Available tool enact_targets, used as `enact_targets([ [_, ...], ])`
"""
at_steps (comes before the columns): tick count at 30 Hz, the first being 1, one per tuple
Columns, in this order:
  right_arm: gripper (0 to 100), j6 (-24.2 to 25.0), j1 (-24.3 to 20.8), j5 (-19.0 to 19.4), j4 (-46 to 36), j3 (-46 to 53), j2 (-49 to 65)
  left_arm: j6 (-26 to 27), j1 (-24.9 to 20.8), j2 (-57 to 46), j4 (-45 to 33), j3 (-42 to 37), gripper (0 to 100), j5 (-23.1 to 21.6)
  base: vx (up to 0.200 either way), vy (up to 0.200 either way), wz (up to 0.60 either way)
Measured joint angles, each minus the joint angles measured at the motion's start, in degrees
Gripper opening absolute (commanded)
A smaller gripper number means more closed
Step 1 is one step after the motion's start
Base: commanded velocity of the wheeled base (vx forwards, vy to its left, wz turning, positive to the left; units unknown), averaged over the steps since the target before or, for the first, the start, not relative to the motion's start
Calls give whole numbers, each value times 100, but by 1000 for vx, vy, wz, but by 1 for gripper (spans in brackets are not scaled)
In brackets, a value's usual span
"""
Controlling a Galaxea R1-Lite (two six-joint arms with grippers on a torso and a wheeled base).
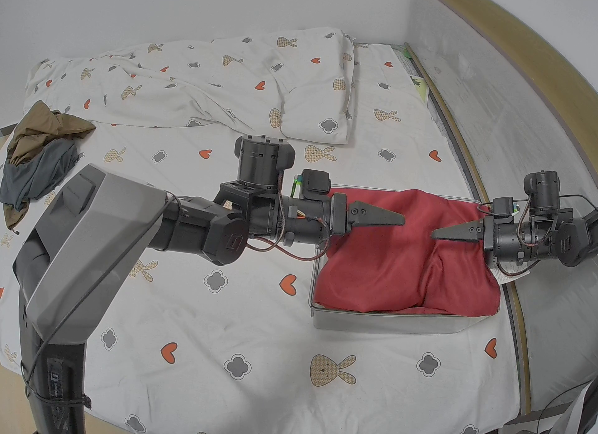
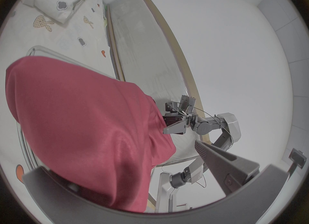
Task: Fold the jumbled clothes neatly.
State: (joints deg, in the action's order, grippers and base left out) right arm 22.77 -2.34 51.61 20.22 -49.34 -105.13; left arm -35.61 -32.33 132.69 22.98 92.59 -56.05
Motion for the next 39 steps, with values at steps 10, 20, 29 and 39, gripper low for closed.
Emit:
enact_targets([
  [10, 100, -2, -11, -5, -2, 28, 37, 813, -33, -39, -889, 204, 100, 624, 0, 0, 0],
  [20, 100, -20, -9, -5, -4, 72, 48, 1609, -204, -229, -1986, 783, 100, 1626, 0, 0, 0],
  [29, 100, -160, -7, -108, -9, 107, 34, 1741, -333, -417, -2098, 879, 100, 1930, 0, 0, 0],
  [39, 100, -160, -5, -108, -11, 111, 45, 2480, -427, -430, -2656, 990, 100, 2853, 0, 0, 0],
])
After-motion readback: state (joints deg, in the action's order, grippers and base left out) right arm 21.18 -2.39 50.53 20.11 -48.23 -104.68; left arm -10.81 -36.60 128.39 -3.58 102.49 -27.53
